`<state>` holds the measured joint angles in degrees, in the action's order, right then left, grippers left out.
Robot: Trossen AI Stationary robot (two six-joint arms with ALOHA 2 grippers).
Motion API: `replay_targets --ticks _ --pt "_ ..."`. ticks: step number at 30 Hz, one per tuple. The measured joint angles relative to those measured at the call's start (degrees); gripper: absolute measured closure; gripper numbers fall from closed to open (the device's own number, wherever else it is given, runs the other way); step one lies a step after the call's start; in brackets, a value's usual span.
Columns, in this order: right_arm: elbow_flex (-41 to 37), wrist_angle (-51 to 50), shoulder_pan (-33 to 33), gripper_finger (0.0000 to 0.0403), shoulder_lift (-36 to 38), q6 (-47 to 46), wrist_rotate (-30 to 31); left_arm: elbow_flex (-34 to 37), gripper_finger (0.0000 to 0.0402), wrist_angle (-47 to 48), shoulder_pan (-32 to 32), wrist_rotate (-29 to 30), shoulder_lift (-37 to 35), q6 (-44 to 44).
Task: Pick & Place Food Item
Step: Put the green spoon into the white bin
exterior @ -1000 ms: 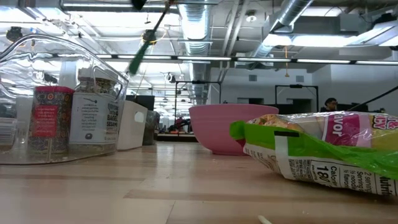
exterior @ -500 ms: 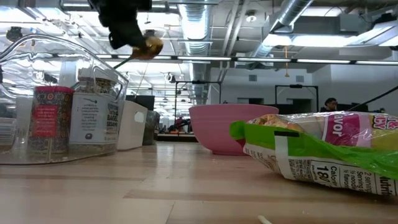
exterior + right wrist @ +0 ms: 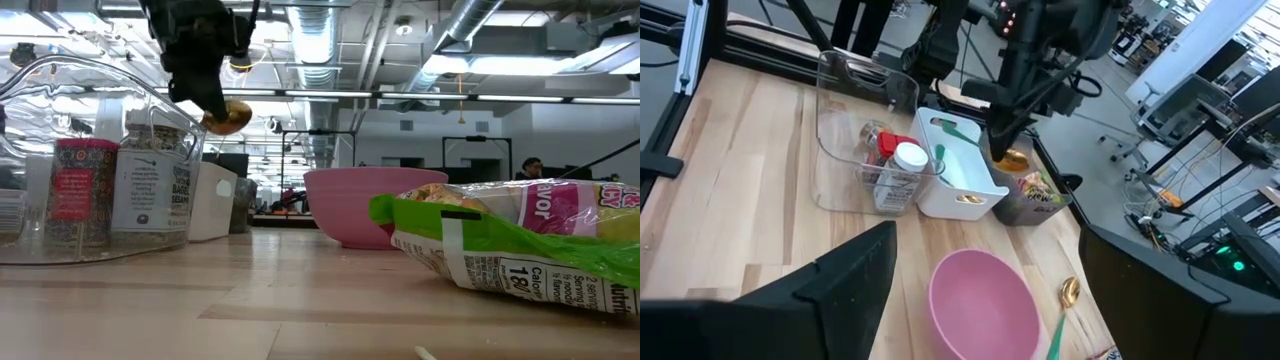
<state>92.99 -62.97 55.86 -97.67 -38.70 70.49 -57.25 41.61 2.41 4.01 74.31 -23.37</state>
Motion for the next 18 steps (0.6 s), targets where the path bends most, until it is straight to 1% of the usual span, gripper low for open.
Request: replay_targets --ticks 8,12,18 --pt "0.0 -0.58 0.0 0.0096 0.01 -0.35 -1.06 0.32 0.0397 1.83 -0.02 0.18 1.67 -4.67" --pt "0.0 -0.82 0.0 0.0096 0.02 -0.39 -1.5 2.05 0.0397 0.9 0.2 0.64 1.65 -5.97" --pt "0.0 -0.86 0.0 0.0096 0.02 -0.41 -1.53 6.57 0.0396 -4.09 0.88 0.58 1.7 -7.64"
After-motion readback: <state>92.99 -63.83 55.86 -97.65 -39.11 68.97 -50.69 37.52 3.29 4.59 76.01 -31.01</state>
